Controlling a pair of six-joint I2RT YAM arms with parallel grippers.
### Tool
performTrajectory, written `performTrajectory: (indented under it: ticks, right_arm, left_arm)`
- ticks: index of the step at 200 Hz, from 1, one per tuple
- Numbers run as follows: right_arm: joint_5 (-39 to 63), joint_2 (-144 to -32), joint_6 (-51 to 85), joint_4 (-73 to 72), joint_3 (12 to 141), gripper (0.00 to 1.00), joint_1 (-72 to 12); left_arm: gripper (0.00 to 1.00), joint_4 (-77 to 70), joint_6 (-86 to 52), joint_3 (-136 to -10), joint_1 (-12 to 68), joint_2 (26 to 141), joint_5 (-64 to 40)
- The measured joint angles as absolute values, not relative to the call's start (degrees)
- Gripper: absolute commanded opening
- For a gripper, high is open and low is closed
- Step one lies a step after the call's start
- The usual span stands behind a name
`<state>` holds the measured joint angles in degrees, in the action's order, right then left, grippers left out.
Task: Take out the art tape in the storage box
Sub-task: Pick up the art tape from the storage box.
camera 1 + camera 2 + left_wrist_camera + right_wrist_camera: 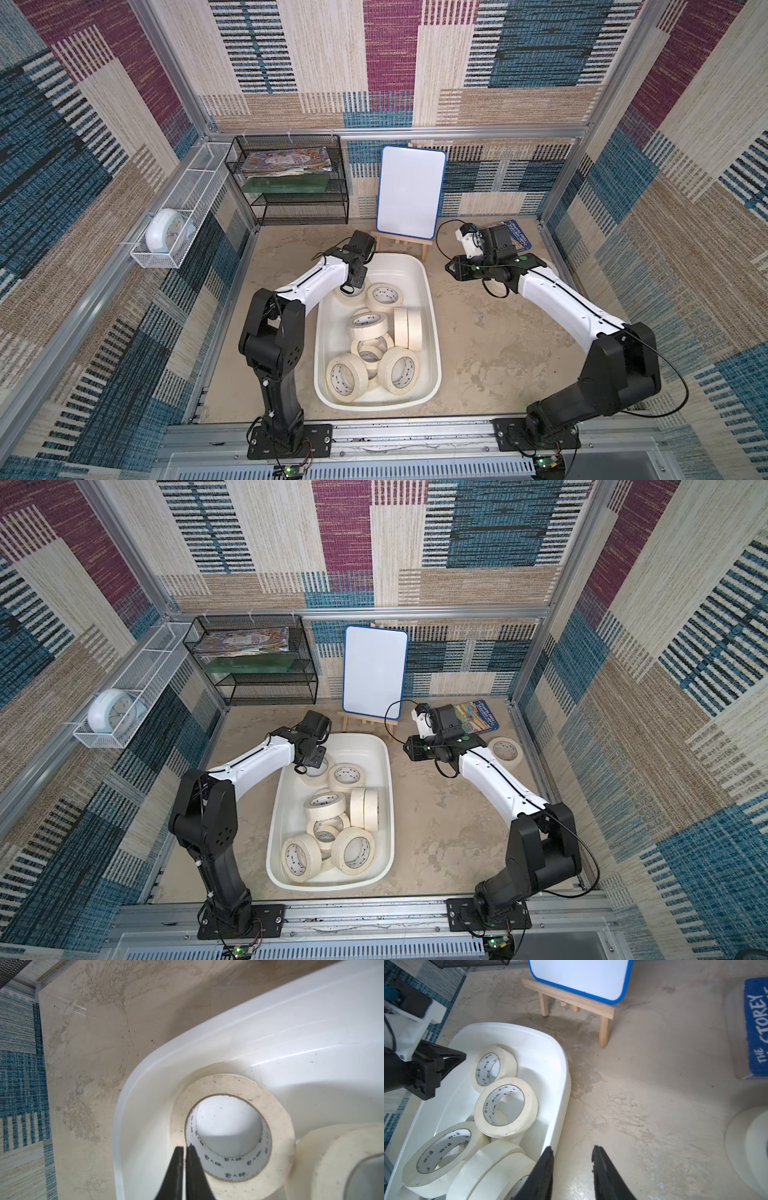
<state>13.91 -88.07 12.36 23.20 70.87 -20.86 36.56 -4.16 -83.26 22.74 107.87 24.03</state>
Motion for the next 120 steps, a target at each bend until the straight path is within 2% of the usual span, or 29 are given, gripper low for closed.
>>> performTrajectory:
  ticks: [32,68,94,102,120]
  right_arm:
    - [14.11,-88.73,12.56,23.77,71.22,0.37,-21.28]
    - [13.52,-88.73,12.27,24.21,70.96,0.37,-21.37]
    - [12.82,-89.38,12.14,24.18,70.61,0.37,-21.37]
    - [12.58,-89.58,12.14,24.18,70.41,0.37,-21.37]
    - [12.40,-89.60,12.16,24.32,70.26,0.37,-21.41]
  left_arm:
    - [0.80,37.50,-4.64,-83.85,21.43,111.37,22.72]
    - [0.85,36.21,-4.99,-83.79,19.35,113.86,18.68]
    - [0.80,35.22,-5.58,-84.01,17.19,116.05,15.73]
    - [0.74,35.16,-6.09,-84.18,16.40,116.88,14.96]
    - [0.51,35.27,-6.02,-85.52,15.59,117.91,14.22]
